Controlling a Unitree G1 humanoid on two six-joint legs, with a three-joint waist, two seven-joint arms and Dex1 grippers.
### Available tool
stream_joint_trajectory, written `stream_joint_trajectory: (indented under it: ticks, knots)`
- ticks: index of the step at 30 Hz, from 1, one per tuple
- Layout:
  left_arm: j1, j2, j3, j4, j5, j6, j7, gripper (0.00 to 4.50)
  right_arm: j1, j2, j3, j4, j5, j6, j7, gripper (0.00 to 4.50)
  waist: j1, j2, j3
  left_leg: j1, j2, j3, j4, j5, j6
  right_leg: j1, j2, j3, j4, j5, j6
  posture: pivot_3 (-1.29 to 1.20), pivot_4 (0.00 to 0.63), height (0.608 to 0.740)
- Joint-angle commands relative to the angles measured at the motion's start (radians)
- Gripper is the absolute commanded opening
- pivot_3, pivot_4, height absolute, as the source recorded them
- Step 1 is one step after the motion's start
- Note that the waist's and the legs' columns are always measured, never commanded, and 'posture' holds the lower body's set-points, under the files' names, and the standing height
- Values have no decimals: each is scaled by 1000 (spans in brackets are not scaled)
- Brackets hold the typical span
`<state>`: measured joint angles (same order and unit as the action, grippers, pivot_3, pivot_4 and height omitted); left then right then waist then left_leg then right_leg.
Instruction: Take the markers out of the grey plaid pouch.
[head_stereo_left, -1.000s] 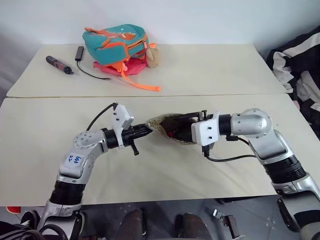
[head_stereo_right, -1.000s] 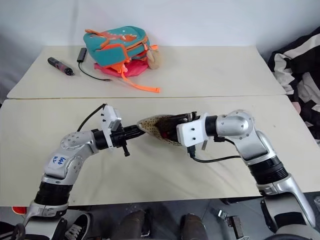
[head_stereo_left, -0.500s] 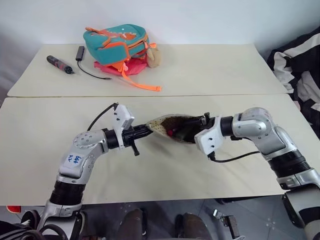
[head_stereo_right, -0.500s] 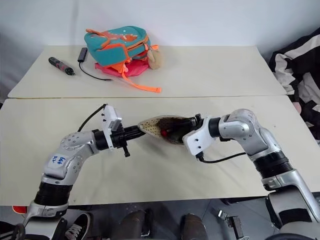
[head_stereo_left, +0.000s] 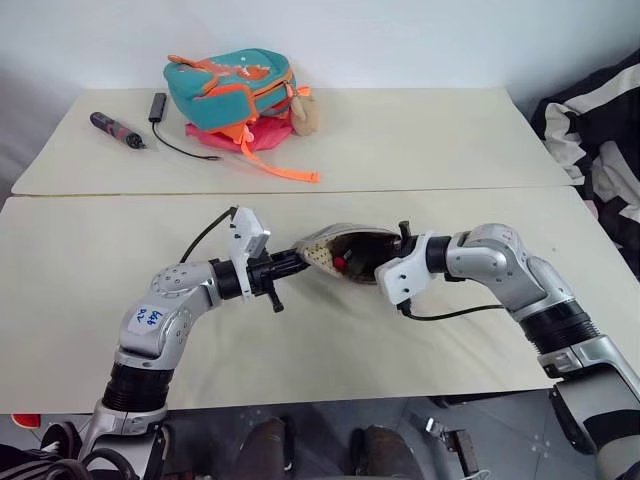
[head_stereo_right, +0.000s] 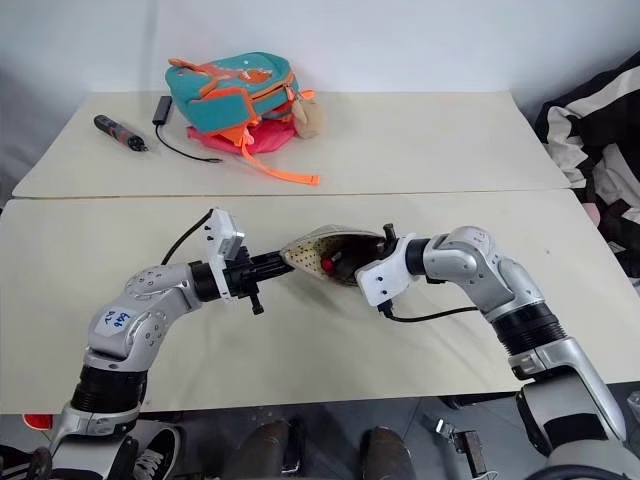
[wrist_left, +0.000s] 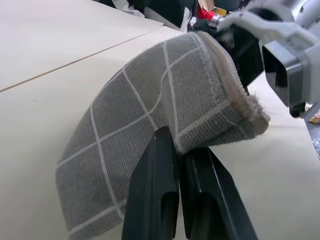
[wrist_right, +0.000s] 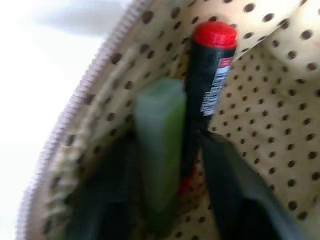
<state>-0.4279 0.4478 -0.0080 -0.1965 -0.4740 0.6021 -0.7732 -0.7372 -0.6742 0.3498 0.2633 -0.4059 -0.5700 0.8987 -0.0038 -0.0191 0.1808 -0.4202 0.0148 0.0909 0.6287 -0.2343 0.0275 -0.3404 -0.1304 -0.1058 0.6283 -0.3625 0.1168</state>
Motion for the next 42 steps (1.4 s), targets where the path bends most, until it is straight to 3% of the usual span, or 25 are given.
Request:
stream_joint_trajectory:
  ticks: [1,10,17,28,36,38,42]
  knots:
    - [-11,4,20,-45,-25,-14,-5,0,-9,-23,-28,-68,55,20,23,435,1,0,0,0,0,0,0,0,0,0,0,0,0,0,0,0,150,740]
    - [-14,6,28,-18,-19,-30,-9,0,-8,-32,-50,-126,118,89,40,362,1,0,0,0,0,0,0,0,0,0,0,0,0,0,0,0,150,740]
    - [-20,12,29,22,11,-56,-1,0,8,-34,-113,-242,322,258,123,362,1,0,0,0,0,0,0,0,0,0,0,0,0,0,0,0,150,740]
    - [-50,4,15,143,179,-283,62,0,76,-56,-272,-428,707,597,229,362,3,0,0,0,0,-1,0,0,1,1,-1,-2,1,0,1,0,150,740]
    - [-61,30,43,237,258,-383,114,0,120,-235,-406,-365,706,620,285,362,7,0,0,0,-1,0,0,-1,2,1,-1,-2,0,1,2,0,150,740]
    - [-71,13,86,253,206,-331,139,0,122,-267,-443,-359,730,652,288,362,6,0,0,0,-1,1,0,-1,2,0,-1,-2,0,1,2,0,150,740]
    - [-76,11,82,252,200,-326,119,0,163,-314,-376,-253,525,424,255,362,4,0,0,0,0,1,0,-1,2,0,-1,-4,0,1,2,0,150,740]
